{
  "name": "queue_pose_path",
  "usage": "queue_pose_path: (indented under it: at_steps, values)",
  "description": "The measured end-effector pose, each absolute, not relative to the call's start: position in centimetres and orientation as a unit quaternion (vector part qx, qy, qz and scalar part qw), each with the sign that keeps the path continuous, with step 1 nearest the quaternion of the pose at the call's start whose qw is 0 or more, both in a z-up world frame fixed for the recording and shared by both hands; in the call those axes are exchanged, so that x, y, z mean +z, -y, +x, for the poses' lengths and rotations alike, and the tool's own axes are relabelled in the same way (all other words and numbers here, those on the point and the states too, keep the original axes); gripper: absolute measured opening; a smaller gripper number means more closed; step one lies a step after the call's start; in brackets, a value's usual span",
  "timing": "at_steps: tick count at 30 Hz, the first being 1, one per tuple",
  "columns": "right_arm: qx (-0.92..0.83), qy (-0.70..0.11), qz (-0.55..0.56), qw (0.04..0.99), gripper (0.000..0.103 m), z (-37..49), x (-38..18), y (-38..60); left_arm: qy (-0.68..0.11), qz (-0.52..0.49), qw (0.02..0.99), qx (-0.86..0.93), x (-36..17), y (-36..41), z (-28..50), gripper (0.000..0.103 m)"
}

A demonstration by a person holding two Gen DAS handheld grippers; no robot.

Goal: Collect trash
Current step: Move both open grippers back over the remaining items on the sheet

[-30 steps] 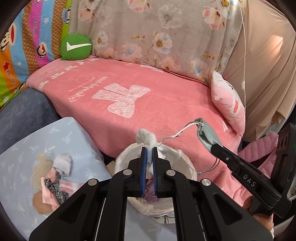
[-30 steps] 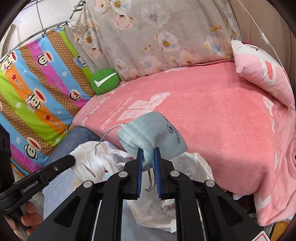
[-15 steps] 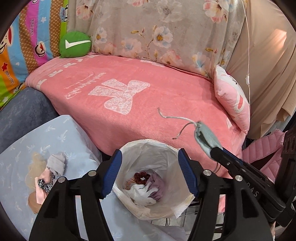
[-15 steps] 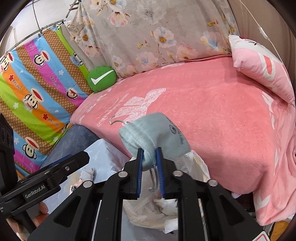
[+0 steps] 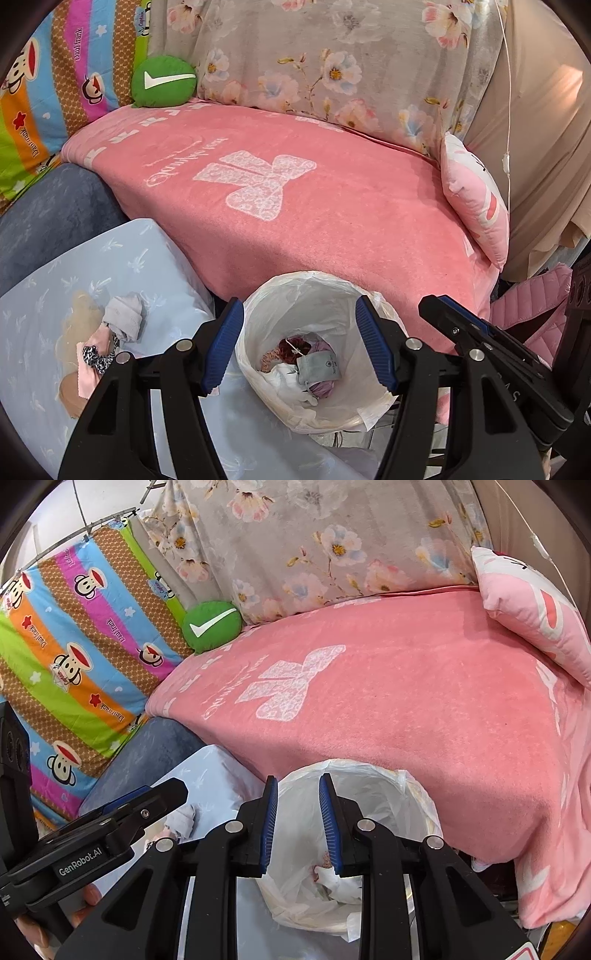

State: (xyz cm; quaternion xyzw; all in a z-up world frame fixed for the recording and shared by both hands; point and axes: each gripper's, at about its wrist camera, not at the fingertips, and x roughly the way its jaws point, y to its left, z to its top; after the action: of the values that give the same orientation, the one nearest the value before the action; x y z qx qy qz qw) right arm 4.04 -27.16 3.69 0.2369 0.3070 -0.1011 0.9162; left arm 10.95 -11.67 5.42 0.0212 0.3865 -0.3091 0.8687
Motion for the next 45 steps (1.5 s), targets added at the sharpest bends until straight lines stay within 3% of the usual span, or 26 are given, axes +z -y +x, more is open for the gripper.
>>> queue_pose_path:
  at_steps: [45]
  values:
    - [0.036, -0.402, 0.137, 0.905, 0.024, 9.7, 0.2, 8.7, -0.448, -0.079, 0.881, -0.133, -1.2, -7.6, 13.2, 0.061]
